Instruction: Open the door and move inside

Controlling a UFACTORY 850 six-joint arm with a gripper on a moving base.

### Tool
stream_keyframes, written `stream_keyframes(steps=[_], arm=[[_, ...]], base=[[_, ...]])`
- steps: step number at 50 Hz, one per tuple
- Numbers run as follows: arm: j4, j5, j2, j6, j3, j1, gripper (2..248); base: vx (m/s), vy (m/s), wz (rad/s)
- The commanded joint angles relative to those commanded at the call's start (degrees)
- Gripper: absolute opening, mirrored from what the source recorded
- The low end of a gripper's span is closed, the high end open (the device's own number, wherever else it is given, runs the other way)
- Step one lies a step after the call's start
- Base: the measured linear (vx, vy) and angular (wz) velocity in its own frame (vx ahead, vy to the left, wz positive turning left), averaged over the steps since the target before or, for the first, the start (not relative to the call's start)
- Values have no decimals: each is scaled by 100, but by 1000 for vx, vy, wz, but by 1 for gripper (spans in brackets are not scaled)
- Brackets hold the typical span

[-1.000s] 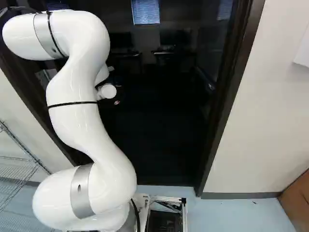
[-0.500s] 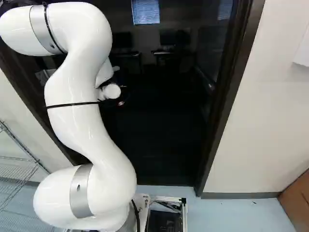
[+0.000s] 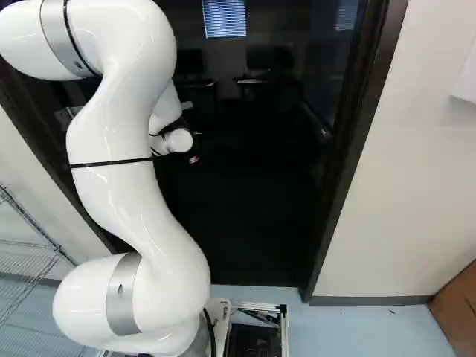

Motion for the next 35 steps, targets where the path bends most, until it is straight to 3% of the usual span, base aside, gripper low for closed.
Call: stream_keyframes(steps=[35], arm=[[282, 0, 292, 0, 369, -527, 247]], base=[[0, 0, 0]])
